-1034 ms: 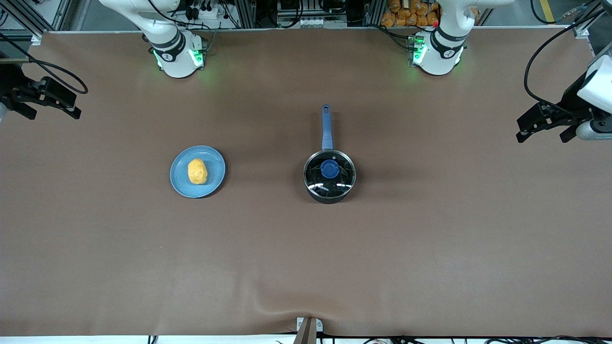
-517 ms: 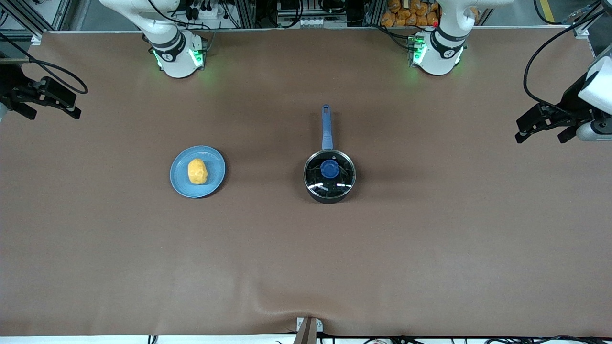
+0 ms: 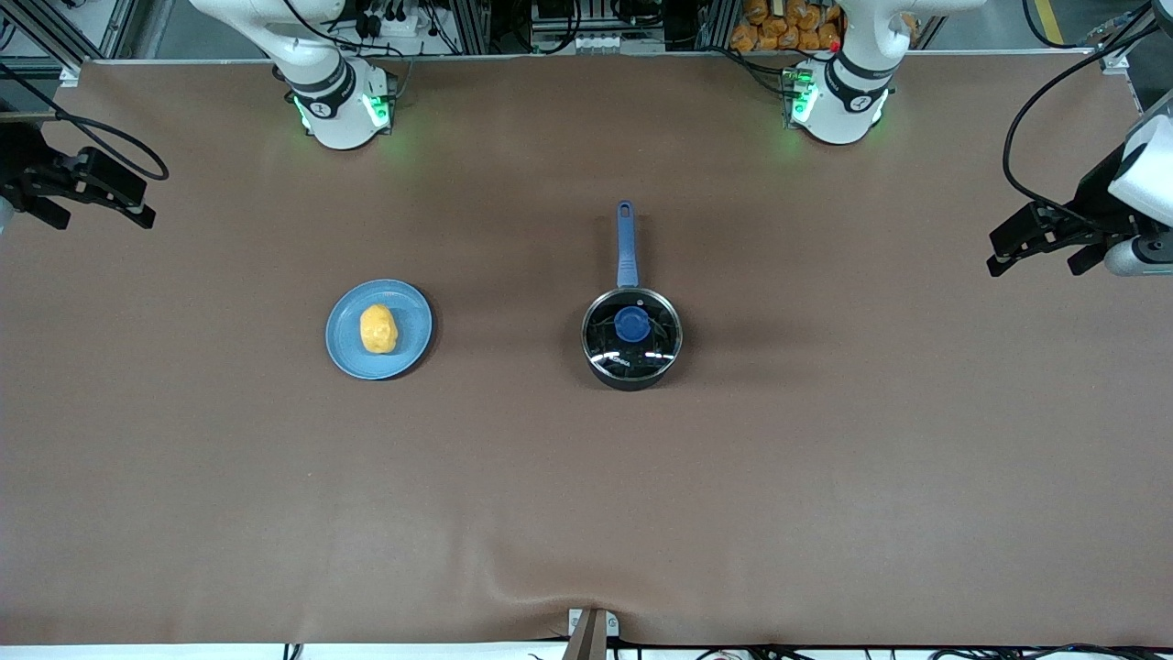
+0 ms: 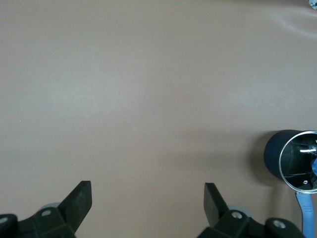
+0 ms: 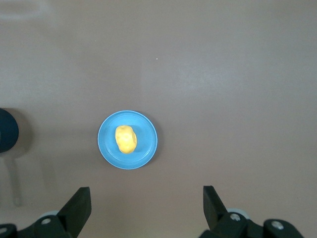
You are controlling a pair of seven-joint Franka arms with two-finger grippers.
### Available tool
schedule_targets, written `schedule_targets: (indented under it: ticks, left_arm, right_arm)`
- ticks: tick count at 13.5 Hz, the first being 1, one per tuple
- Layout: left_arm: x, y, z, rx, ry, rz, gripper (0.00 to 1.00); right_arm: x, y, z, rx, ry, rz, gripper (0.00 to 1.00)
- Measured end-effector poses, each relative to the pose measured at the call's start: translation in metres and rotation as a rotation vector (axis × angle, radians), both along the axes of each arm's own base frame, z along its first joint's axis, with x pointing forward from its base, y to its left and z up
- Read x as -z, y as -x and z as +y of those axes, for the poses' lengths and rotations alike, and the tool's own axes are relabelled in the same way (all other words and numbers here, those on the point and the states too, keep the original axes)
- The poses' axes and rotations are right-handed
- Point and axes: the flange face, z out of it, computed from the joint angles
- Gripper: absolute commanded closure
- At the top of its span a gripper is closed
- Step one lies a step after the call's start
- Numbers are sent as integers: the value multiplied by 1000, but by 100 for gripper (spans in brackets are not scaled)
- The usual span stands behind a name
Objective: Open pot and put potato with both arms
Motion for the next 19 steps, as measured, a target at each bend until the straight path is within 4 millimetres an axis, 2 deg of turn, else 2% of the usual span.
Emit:
schedule_targets:
  ticks: [16,18,19]
  left_arm:
    - [3,-1,0,-10,1,7,0]
    - [5,-1,-5,-12,10,18,0]
    - [10,-1,-18,-33,34,38,0]
  right_arm:
    - [0,0,0,0,0,0,0]
    - [0,0,0,0,0,0,0]
    - [0,0,0,0,0,0,0]
